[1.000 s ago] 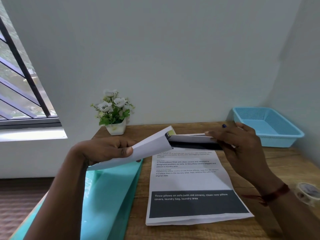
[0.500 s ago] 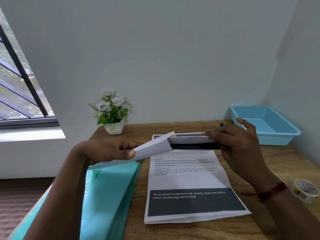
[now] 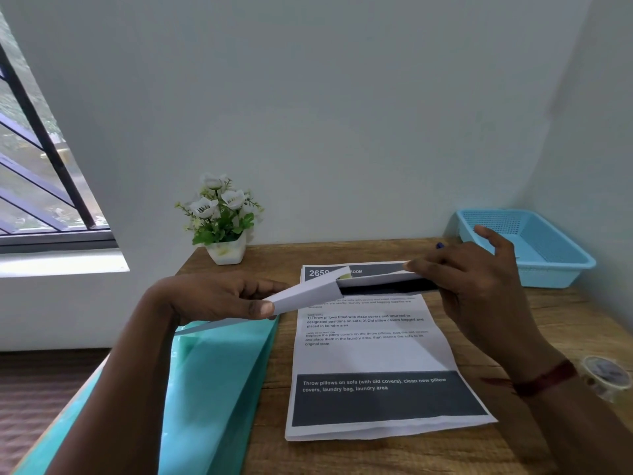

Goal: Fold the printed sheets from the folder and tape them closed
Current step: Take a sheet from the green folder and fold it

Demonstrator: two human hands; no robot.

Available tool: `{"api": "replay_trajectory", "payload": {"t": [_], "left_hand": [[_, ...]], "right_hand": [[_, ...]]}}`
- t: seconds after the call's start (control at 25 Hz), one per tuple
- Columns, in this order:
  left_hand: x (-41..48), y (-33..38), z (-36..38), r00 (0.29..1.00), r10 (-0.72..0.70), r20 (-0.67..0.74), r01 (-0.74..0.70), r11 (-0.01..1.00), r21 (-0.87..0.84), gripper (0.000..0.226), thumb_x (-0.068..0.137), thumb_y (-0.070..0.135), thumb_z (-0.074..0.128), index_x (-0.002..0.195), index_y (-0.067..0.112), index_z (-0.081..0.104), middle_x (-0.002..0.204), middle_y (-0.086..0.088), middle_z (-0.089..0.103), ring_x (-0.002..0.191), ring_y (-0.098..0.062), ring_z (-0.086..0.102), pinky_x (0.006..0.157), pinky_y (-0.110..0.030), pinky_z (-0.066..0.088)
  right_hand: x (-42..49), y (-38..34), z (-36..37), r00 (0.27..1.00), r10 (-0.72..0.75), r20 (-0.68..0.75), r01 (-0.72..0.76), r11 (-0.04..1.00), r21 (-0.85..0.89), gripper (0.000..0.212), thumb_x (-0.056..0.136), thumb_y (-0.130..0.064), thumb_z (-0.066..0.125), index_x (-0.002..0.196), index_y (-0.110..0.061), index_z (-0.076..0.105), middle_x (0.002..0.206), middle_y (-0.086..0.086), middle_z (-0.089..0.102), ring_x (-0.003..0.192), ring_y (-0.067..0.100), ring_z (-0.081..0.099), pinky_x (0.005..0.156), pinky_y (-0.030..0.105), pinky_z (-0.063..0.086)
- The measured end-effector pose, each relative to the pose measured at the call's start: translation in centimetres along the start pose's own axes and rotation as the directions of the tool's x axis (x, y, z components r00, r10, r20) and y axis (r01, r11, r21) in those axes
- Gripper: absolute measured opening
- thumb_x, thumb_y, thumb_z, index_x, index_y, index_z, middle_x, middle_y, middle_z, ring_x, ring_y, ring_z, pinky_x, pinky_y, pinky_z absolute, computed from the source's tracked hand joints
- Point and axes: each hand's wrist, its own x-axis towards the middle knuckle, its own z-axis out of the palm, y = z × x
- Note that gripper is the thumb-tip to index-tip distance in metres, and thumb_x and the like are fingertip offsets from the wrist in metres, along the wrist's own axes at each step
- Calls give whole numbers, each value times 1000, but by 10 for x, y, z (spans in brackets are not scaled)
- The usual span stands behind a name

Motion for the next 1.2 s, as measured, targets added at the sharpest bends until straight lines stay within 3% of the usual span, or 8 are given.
{"api": "replay_trajectory", "payload": {"t": [0.12, 0.24, 0.44, 0.64, 0.8, 0.92, 1.04, 1.2], "left_hand": [[0, 1, -1, 1000, 6, 19, -7, 1000, 20, 36, 86, 57, 54, 116, 74, 46, 128, 37, 53, 115, 8, 52, 94, -9, 41], [0, 1, 0, 1000, 20, 11, -21, 999, 46, 61, 71, 81, 56, 127, 63, 43, 131, 34, 53, 118, 6, 52, 94, -11, 41], [9, 9, 5, 999, -8, 51, 4, 998, 67, 51, 88, 44, 52, 137, 45, 35, 131, 27, 57, 118, 5, 53, 93, -13, 44], [11, 10, 7, 998, -2, 61, -4, 995, 100, 59, 86, 65, 53, 139, 48, 34, 134, 30, 54, 119, 6, 52, 91, -10, 42], [8, 13, 7, 1000, -6, 24, 4, 997, 79, 40, 92, 45, 49, 130, 52, 37, 122, 39, 56, 111, 11, 54, 88, -8, 43], [4, 13, 7, 1000, -27, -10, 27, 999, 33, 37, 86, 42, 48, 121, 51, 42, 111, 50, 53, 105, 17, 53, 84, -4, 42], [2, 12, 5, 998, -14, -66, 18, 998, 59, 40, 87, 42, 48, 125, 48, 40, 104, 50, 56, 98, 18, 55, 80, -6, 43], [1, 15, 3, 991, -1, -136, 15, 995, 101, 27, 97, 30, 47, 117, 48, 43, 99, 49, 57, 94, 17, 54, 78, -6, 42]], "right_hand": [[-1, 0, 2, 1000, 6, 13, -7, 1000, 15, 31, 82, -2, 54, 97, -17, 77, 86, 1, 71, 80, 25, 66, 102, 57, 34], [-2, 0, 5, 1000, 13, 4, -13, 1000, 20, 33, 86, -7, 48, 97, -19, 77, 85, -1, 70, 80, 24, 66, 101, 57, 35], [-1, -14, 11, 998, -53, -12, 54, 994, 91, 28, 88, -2, 58, 98, -21, 77, 81, -4, 68, 79, 21, 64, 98, 56, 37], [3, -30, 12, 993, -118, 15, 116, 987, 112, 19, 91, -21, 66, 108, -19, 74, 97, -3, 70, 94, 22, 64, 99, 62, 35], [10, -9, -10, 977, 171, -126, -147, 973, 175, 32, 90, -32, 63, 114, -12, 70, 115, 4, 67, 115, 29, 57, 107, 51, 33], [7, 0, -15, 745, 658, -112, -527, 682, 507, 20, 95, -29, 57, 105, -18, 70, 101, -3, 69, 104, 22, 61, 92, 22, 42], [7, 3, -8, 514, 830, 216, -612, 177, 771, 17, 94, -24, 59, 93, -14, 74, 87, 3, 73, 86, 17, 68, 80, 31, 51], [7, 0, 0, 498, 761, 415, -632, -9, 775, 16, 92, -25, 61, 98, -17, 74, 100, 7, 75, 98, 21, 70, 84, 40, 53]]}}
